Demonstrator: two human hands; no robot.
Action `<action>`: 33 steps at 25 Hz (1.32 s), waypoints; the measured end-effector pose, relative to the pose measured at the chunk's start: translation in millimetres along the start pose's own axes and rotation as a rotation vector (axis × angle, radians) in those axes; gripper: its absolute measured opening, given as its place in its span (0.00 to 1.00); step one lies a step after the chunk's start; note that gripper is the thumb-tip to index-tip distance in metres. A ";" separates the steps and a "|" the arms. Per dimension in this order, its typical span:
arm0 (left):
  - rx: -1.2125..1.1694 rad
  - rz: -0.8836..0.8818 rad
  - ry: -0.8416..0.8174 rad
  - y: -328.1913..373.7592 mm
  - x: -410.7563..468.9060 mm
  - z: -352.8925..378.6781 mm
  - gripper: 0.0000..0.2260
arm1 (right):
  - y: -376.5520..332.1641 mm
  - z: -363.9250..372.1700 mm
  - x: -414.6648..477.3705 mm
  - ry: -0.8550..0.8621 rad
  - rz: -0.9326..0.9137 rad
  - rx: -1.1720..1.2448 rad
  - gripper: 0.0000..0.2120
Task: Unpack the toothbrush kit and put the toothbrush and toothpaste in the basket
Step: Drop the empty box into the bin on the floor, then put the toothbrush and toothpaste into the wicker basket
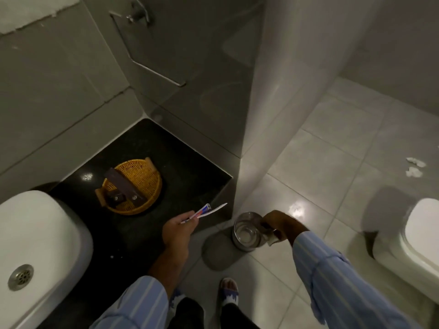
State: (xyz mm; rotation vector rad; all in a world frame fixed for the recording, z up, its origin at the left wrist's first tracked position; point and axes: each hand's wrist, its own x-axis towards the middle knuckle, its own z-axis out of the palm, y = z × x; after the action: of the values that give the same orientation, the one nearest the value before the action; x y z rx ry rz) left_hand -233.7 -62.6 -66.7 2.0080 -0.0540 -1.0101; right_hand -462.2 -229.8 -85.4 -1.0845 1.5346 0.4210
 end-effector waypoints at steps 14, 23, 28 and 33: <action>0.100 0.020 0.010 -10.4 12.6 2.5 0.11 | 14.1 -7.3 51.9 -0.022 0.091 0.338 0.07; 0.503 0.323 -0.221 29.5 -1.2 8.9 0.09 | -70.4 -11.0 -14.9 -0.078 -0.540 -0.227 0.19; 0.597 0.565 -0.215 79.7 -15.3 -5.4 0.12 | -136.4 20.4 -72.9 -0.172 -0.931 -0.604 0.15; 0.575 0.649 -0.157 112.3 -18.9 -39.8 0.14 | -177.7 44.3 -99.5 -0.069 -1.124 -0.763 0.13</action>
State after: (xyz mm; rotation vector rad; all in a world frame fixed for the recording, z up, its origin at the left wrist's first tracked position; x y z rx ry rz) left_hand -184.3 -98.6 37.2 2.1620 -1.1150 -0.7616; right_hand -300.5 -246.5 45.1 -2.2689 0.4736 0.2238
